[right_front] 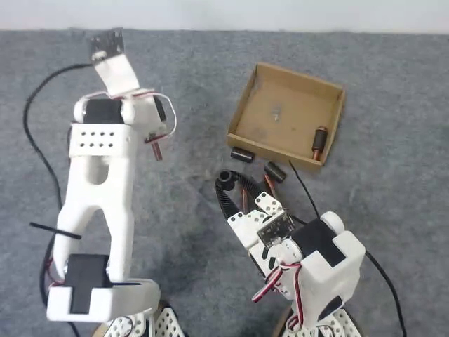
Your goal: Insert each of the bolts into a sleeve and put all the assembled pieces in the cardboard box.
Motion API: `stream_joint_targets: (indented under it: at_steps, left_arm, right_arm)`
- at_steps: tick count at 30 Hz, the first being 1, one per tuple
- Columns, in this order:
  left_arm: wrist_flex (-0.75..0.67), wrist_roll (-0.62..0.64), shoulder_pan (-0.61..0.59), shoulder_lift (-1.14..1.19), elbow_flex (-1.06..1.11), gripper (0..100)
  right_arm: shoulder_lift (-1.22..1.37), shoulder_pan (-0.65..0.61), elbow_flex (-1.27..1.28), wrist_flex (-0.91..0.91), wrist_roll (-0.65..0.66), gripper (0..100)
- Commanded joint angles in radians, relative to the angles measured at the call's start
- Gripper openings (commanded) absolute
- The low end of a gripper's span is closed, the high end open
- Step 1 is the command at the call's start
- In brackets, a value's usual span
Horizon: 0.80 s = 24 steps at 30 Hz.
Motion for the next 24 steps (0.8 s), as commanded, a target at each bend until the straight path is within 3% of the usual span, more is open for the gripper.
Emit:
stream_joint_targets:
  at_steps: [1,9,13,24]
  left_arm:
    - [0.037,0.000,0.029,-0.075,-0.140,1]
    - [0.020,0.000,0.127,-0.129,-0.153,1]
    - [-0.075,0.000,0.153,-0.270,-0.064,1]
    - [-0.697,0.002,0.170,-0.623,0.550,1]
  right_arm:
    - [-0.044,-0.007,0.031,-0.022,-0.009,0.6]
    - [-0.044,-0.008,0.028,0.001,-0.011,0.6]
    - [-0.044,-0.041,0.026,0.013,-0.011,0.6]
    - [-0.045,-0.050,0.026,0.007,-0.012,0.6]
